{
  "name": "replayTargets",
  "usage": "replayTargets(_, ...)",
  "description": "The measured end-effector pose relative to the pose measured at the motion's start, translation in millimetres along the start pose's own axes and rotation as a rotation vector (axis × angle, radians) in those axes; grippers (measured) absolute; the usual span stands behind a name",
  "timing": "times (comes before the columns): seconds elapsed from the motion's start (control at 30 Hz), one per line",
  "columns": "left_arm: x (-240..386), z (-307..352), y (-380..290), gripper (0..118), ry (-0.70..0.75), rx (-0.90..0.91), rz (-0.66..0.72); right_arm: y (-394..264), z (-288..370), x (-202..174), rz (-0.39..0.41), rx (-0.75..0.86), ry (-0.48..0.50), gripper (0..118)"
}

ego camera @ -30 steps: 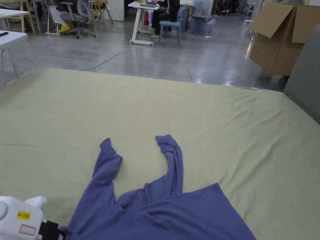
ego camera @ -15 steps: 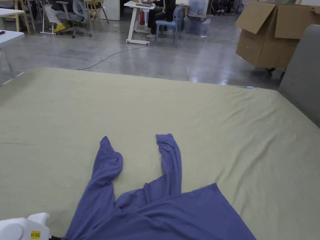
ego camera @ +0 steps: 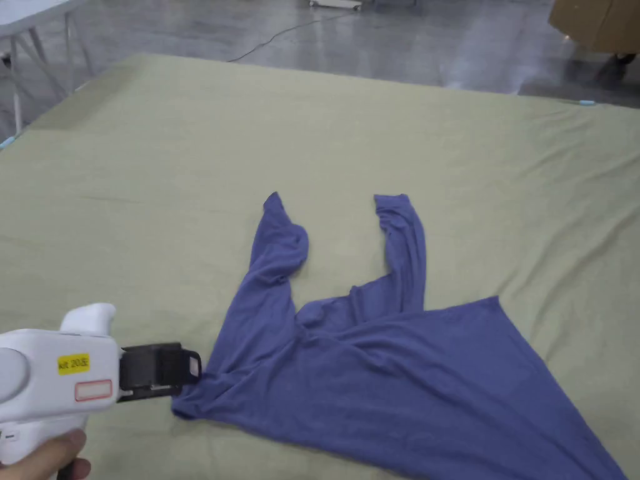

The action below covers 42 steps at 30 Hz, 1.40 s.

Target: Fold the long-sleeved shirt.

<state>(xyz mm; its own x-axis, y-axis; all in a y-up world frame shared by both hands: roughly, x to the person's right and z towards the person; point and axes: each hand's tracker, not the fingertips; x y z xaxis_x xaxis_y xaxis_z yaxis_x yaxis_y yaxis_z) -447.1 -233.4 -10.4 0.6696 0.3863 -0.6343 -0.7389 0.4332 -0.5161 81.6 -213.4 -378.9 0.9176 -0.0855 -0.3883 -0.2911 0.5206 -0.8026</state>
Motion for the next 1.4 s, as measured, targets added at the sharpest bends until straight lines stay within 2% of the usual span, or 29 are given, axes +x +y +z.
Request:
replayTargets(0.03, 2.1, -6.4, -11.4, 111, 0.059, -0.051, -0.04, -6.5, 4.6, -4.5, 0.005, 0.003, 0.009, 90)
replayTargets(0.07, 4.8, -11.8, -21.3, 73, 0.114, -0.08, -0.061, -11.6, 7.2, -10.6, 0.016, 0.008, 0.009, 58)
replayTargets(0.1, 8.3, -17.7, -28.5, 13, 0.144, -0.097, -0.1, -16.6, 8.6, -17.2, 0.026, 0.023, 0.002, 6)
replayTargets(0.13, 8.0, -23.5, -34.3, 0, 0.154, -0.105, -0.13, -26.5, 7.4, -30.4, 0.071, 0.01, -0.046, 0)
replayTargets(0.17, 7.7, -27.4, -34.8, 0, 0.121, -0.109, -0.116, -30.1, 8.9, -37.7, 0.062, 0.017, -0.015, 0)
replayTargets(0.27, -4.4, -40.0, -10.9, 0, 0.043, -0.044, -0.012, -34.5, 6.6, -56.2, 0.119, -0.023, 0.072, 0)
replayTargets(0.3, -6.1, -44.7, -0.4, 28, 0.049, -0.014, -0.004, -35.2, 7.4, -61.6, 0.124, -0.019, 0.069, 0)
replayTargets(0.33, 1.4, -48.7, 8.3, 79, 0.082, -0.002, -0.025, -35.2, 7.8, -67.4, 0.137, -0.018, 0.067, 0)
replayTargets(0.37, 1.7, -62.4, 17.5, 118, 0.117, -0.016, -0.03, -32.3, 5.6, -70.0, 0.148, -0.019, 0.069, 0)
replayTargets(0.4, 1.4, -73.5, 22.8, 118, 0.158, -0.043, -0.033, -29.0, 2.5, -70.6, 0.149, -0.017, 0.073, 0)
replayTargets(0.43, 0.9, -81.7, 29.9, 118, 0.166, -0.055, -0.035, -30.7, 2.2, -75.5, 0.226, -0.026, 0.129, 0)
replayTargets(0.5, 6.9, -97.5, 34.3, 112, 0.132, -0.12, -0.011, -23.8, -6.8, -78.8, 0.215, -0.037, 0.138, 0)
replayTargets(0.53, 8.6, -104.3, 34.3, 99, 0.111, -0.15, 0.006, -15.4, -14.5, -79.2, 0.156, -0.042, 0.127, 0)
replayTargets(0.6, -0.6, -128.4, 27.2, 37, 0.143, -0.172, -0.007, -3.3, -26.8, -88.3, 0.152, -0.056, 0.113, 0)
replayTargets(0.63, 1.4, -133.3, 23.5, 11, 0.155, -0.188, -0.035, 3.8, -32.9, -94.5, 0.177, -0.059, 0.086, 0)
replayTargets(0.67, 2.2, -135.5, 20.5, 4, 0.149, -0.186, -0.059, 11.9, -41.5, -96.9, 0.209, -0.054, 0.058, 0)
replayTargets(0.7, 2.2, -132.8, 19.1, 4, 0.138, -0.161, -0.041, 21.9, -47.6, -101.2, 0.211, -0.047, 0.022, 0)
replayTargets(0.83, -20.8, -125.8, 27.8, 3, 0.064, -0.112, -0.002, 82.0, -78.1, -123.6, 0.239, -0.053, 0.094, 0)
replayTargets(0.87, 25.3, -87.0, 18.4, 3, 0.065, -0.11, -0.004, 104.3, -89.1, -132.4, 0.245, -0.049, 0.109, 0)
replayTargets(0.9, 33.5, -79.1, 16.4, 3, 0.057, -0.104, -0.01, 123.4, -99.8, -140.3, 0.256, -0.039, 0.125, 1)
replayTargets(0.93, 42.6, -71.6, 13.8, 3, 0.044, -0.095, -0.015, 143.7, -113.9, -150.6, 0.281, -0.042, 0.131, 23)
replayTargets(0.97, 51.7, -65.5, 11.1, 3, 0.032, -0.092, -0.016, 165.1, -135.6, -160.5, 0.289, -0.076, 0.139, 78)
replayTargets(1.0, 15.6, -75.3, 26.4, 3, 0.027, -0.093, -0.019, 181.6, -157.0, -168.4, 0.295, -0.11, 0.134, 111)
replayTargets(1.03, 16.0, -72.2, 29.6, 3, 0.034, -0.079, -0.038, 196.0, -175.8, -177.5, 0.268, -0.113, 0.133, 118)
replayTargets(1.1, 17.2, -65.8, 34.1, 3, 0.035, -0.076, -0.044, 217.4, -225.4, -192.2, 0.291, -0.172, 0.045, 118)
replayTargets(1.23, 33.6, -60.5, 31.6, 3, 0.03, -0.064, -0.042, 225.4, -291.4, -202.9, 0.214, -0.332, 0.005, 117)
replayTargets(1.3, 35.0, -62.8, 32.7, 3, 0.025, -0.065, -0.038, 222.6, -314.2, -204.0, 0.214, -0.356, -0.045, 99)
replayTargets(1.33, 35.9, -62.2, 34.3, 3, 0.024, -0.065, -0.039, 219.4, -318.4, -200.3, 0.23, -0.361, -0.064, 83)
replayTargets(1.4, 30.4, -68.1, 34.4, 3, 0.029, -0.065, -0.043, 215.6, -314.6, -196.0, 0.214, -0.342, -0.056, 77)
